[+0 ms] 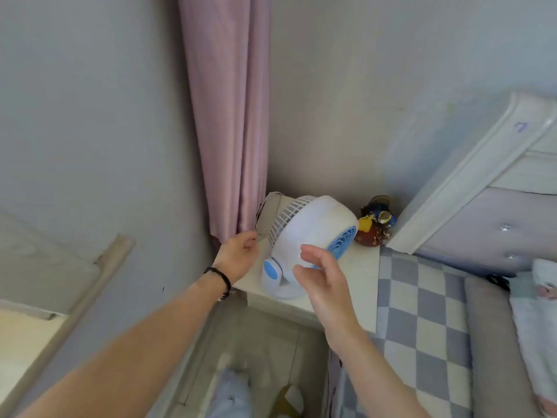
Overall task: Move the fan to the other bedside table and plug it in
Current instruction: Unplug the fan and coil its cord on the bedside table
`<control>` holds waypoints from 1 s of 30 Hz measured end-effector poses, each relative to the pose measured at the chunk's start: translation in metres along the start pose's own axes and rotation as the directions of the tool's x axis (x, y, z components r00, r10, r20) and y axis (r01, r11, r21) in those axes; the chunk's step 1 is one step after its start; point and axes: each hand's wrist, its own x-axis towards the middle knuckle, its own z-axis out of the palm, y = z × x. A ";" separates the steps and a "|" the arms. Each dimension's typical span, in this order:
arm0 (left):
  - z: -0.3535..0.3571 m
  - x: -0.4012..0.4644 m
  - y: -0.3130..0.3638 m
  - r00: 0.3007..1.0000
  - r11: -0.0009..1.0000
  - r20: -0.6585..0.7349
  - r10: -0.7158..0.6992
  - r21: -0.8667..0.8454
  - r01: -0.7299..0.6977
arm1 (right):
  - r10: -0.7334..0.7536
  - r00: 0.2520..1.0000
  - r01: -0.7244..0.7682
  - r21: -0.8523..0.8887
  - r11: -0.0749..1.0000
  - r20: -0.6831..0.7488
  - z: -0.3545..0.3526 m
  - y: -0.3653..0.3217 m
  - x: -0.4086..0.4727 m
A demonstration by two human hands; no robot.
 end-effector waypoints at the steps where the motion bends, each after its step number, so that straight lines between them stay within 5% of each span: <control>1: 0.001 0.009 -0.006 1.000 1.000 0.011 0.011 0.024 -0.011 | -0.015 1.000 0.015 -0.011 1.000 0.000 0.003 0.001 0.003; 5: 0.009 0.049 -0.032 0.994 0.985 0.100 0.040 0.165 -0.056 | -0.239 0.964 0.205 -0.247 0.947 -0.114 0.011 0.022 0.020; 11: 0.027 0.089 -0.048 0.973 0.913 0.215 0.087 0.373 -0.164 | -0.472 0.872 0.264 -0.690 0.674 -0.129 0.028 0.069 0.048; 30: 0.070 0.156 -0.089 0.979 0.745 0.200 -0.051 0.661 -0.096 | -0.536 0.841 0.349 -0.680 0.645 -0.076 0.027 0.097 0.060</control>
